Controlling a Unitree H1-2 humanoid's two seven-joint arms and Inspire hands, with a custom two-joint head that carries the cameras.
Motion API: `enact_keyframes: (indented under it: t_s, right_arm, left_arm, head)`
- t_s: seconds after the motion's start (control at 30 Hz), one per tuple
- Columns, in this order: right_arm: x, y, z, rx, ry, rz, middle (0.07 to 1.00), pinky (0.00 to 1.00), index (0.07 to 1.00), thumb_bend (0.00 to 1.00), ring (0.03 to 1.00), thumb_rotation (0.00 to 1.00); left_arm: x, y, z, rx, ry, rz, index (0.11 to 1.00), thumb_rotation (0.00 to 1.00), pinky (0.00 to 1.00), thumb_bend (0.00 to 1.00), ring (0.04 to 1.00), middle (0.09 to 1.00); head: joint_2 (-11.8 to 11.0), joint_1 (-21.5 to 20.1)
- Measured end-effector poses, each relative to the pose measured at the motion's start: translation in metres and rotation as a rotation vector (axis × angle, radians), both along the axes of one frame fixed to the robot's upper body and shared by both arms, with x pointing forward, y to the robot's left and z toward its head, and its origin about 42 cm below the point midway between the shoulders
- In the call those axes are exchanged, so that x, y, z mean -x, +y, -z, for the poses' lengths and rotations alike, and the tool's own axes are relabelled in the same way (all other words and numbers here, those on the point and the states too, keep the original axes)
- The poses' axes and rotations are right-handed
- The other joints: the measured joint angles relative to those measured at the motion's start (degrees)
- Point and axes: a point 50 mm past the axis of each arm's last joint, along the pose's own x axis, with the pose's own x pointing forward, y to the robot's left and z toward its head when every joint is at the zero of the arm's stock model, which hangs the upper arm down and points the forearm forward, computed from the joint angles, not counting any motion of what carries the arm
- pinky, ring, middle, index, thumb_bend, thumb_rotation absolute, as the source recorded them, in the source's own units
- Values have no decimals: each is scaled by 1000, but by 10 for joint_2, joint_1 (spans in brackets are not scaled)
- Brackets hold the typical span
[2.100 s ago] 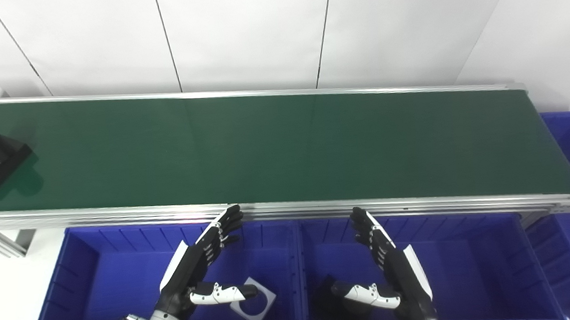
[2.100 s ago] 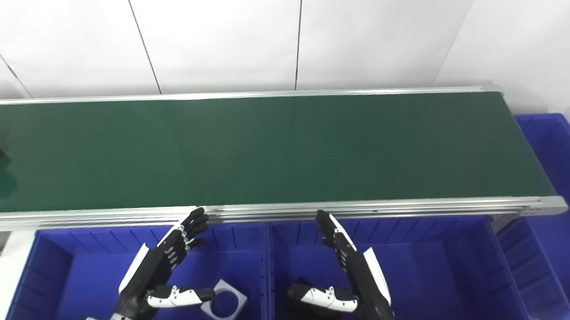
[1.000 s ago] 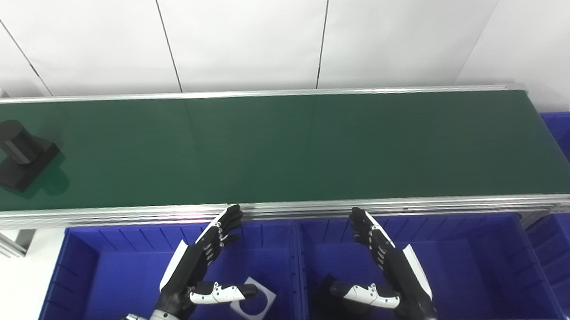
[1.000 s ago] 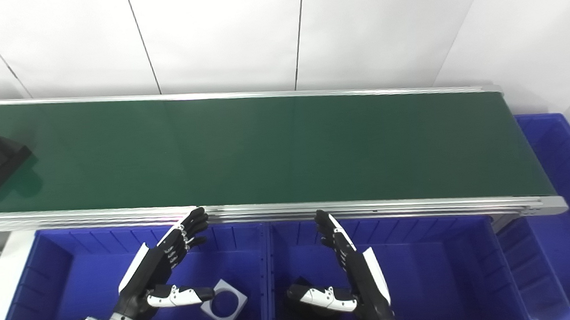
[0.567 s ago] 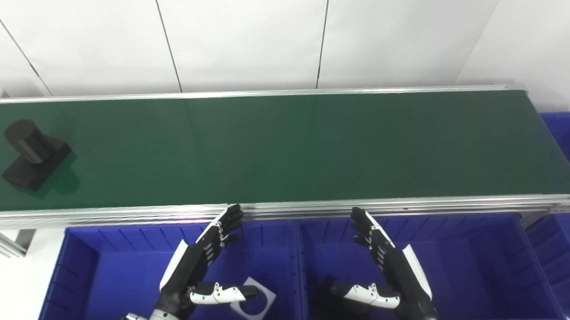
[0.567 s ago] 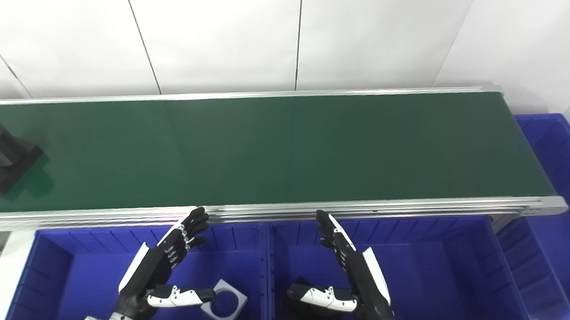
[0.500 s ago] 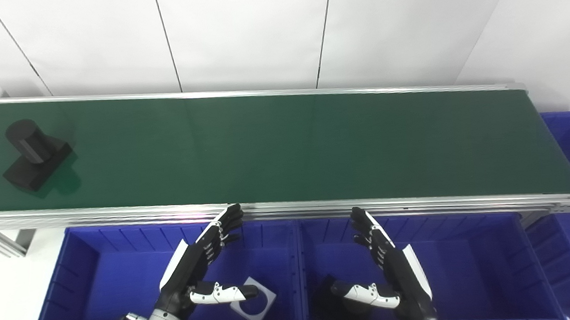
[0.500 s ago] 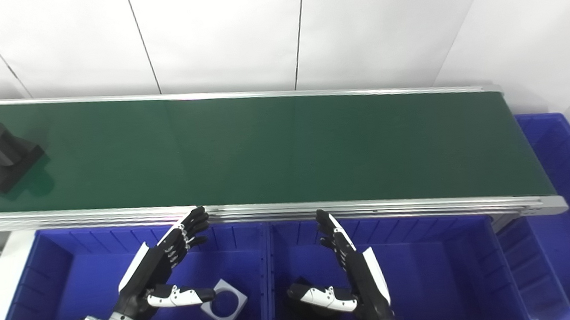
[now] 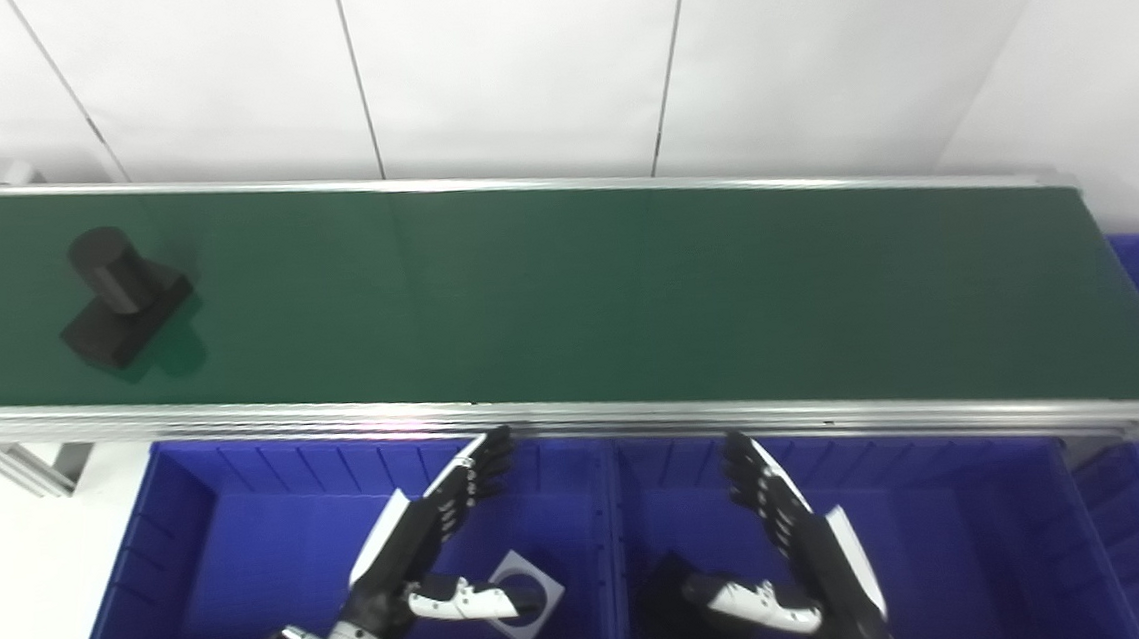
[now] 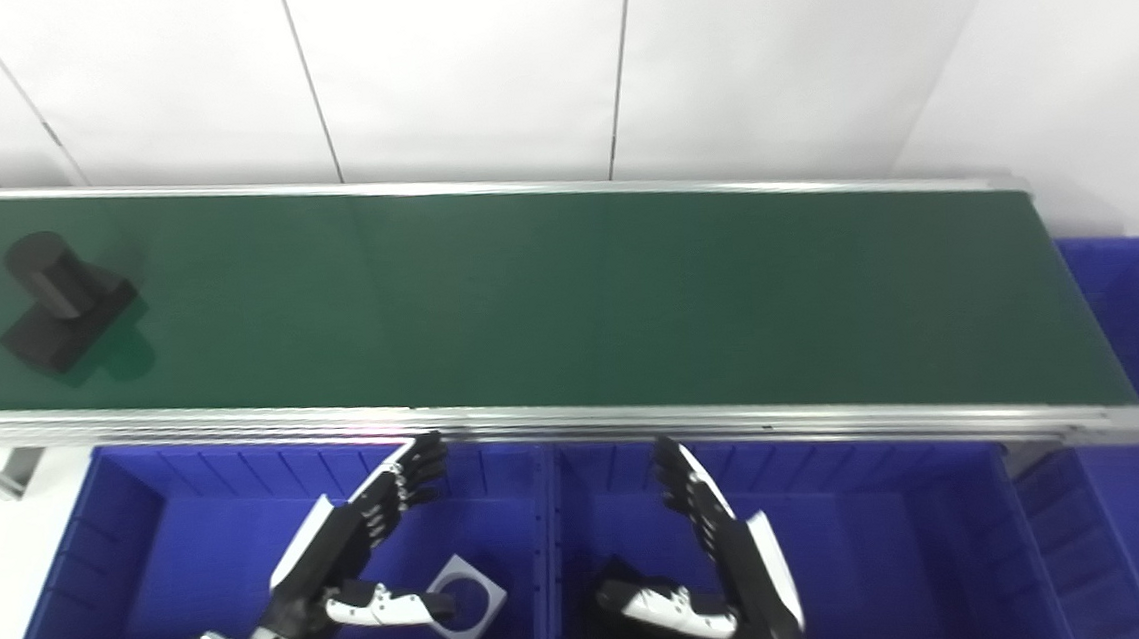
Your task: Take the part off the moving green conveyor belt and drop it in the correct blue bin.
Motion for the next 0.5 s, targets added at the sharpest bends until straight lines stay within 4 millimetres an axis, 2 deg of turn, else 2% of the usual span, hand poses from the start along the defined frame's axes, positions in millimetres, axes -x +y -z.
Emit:
enact_keyframes:
  t_s: [0.03,0.07,0.1,0.23,0.33,0.43,0.5]
  right_arm:
    - [1,-1,1,-4,-8,0,928,872,935,864,920,357]
    - [1,-2,2,-4,-13,-1,925,871,933,865,917,345]
    - [2,-3,3,-3,-12,-3,925,857,935,870,910,359]
    - [4,-7,8,7,-9,-5,937,823,938,867,910,350]
    - [5,-10,11,12,-9,-3,940,823,941,859,913,348]
    - [4,-11,12,13,-13,-3,925,849,936,870,909,334]
    - [3,-12,14,11,-12,-2,929,856,938,863,912,325]
  left_arm:
    - [1,-3,2,-2,6,-5,912,273,853,841,901,920]
    - [2,-5,3,-7,7,-6,911,270,856,839,902,919]
    - [3,-7,4,-9,9,-3,911,271,860,840,900,917]
    - [5,-13,10,-26,24,-11,909,283,842,855,892,912]
    - [6,-14,12,-43,26,-10,911,298,834,860,890,912]
    - [5,-15,16,-61,30,-11,896,276,805,878,871,897]
    - [5,-14,17,-70,29,-19,896,283,799,882,868,896]
  head:
    - [0,0]
    - [-11,15]
    - [-11,15]
    - [-35,34]
    - [-41,34]
    - [-55,38]
    - [-55,38]
